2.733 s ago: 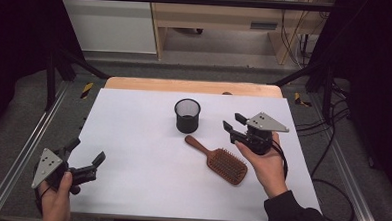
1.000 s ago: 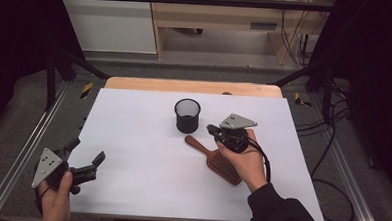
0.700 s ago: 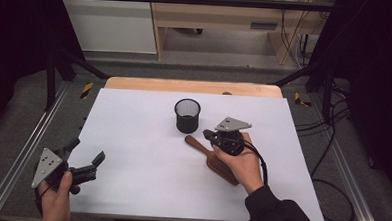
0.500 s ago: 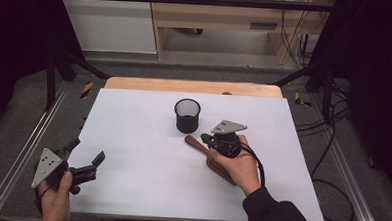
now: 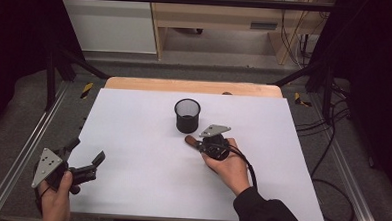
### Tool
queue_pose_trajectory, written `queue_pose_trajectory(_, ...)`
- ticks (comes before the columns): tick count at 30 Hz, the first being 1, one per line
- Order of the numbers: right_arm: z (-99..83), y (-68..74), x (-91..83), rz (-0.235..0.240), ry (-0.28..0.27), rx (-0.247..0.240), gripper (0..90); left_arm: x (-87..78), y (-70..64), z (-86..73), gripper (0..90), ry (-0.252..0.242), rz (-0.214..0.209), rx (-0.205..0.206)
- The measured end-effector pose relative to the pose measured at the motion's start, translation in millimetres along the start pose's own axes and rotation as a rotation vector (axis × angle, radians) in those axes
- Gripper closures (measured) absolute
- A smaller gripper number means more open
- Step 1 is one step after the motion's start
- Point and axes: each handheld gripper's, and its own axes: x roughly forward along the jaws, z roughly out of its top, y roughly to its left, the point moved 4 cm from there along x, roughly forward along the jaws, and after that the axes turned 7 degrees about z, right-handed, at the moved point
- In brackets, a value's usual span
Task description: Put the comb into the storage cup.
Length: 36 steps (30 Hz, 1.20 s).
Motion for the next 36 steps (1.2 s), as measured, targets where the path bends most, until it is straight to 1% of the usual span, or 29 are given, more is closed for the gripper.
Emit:
queue_pose_trajectory(7,-3.5,4.5,20.7,-0.004,0.095,-0.007,89.2,0.1,1.2,0.0,1.6,-0.002,0.003,-0.007)
queue_pose_trajectory(8,-3.5,4.5,20.7,-0.004,0.095,-0.007,89.2,0.0,1.1,0.1,1.6,-0.003,0.003,-0.007)
queue_pose_trajectory(10,-4.3,5.3,25.1,-0.010,0.113,-0.013,89.3,-0.1,1.2,0.3,1.6,-0.003,0.003,-0.007)
queue_pose_trajectory(16,-3.4,6.7,35.0,-0.024,0.193,-0.009,89.2,-0.3,1.5,0.9,1.6,-0.006,0.003,-0.011)
queue_pose_trajectory(19,-2.3,6.0,40.4,-0.023,0.227,-0.008,88.1,-0.4,2.0,1.0,1.6,-0.006,0.002,-0.011)
queue_pose_trajectory(22,-1.1,4.6,45.2,-0.023,0.254,-0.008,87.8,-0.6,2.9,1.5,1.6,-0.007,0.003,-0.009)
queue_pose_trajectory(25,-0.1,2.5,48.6,-0.035,0.288,-0.012,87.8,-1.0,3.5,1.9,1.6,-0.007,0.003,-0.011)
queue_pose_trajectory(31,2.7,-3.1,52.5,-0.042,0.325,-0.002,88.4,-0.7,3.5,2.3,1.6,-0.008,0.002,-0.008)
queue_pose_trajectory(32,2.8,-5.6,53.5,-0.042,0.341,-0.003,88.4,-0.6,3.3,2.4,1.7,-0.008,0.002,-0.007)
queue_pose_trajectory(36,2.8,-9.1,54.9,-0.043,0.360,0.002,89.1,-0.8,2.9,3.0,1.6,-0.012,0.003,-0.007)
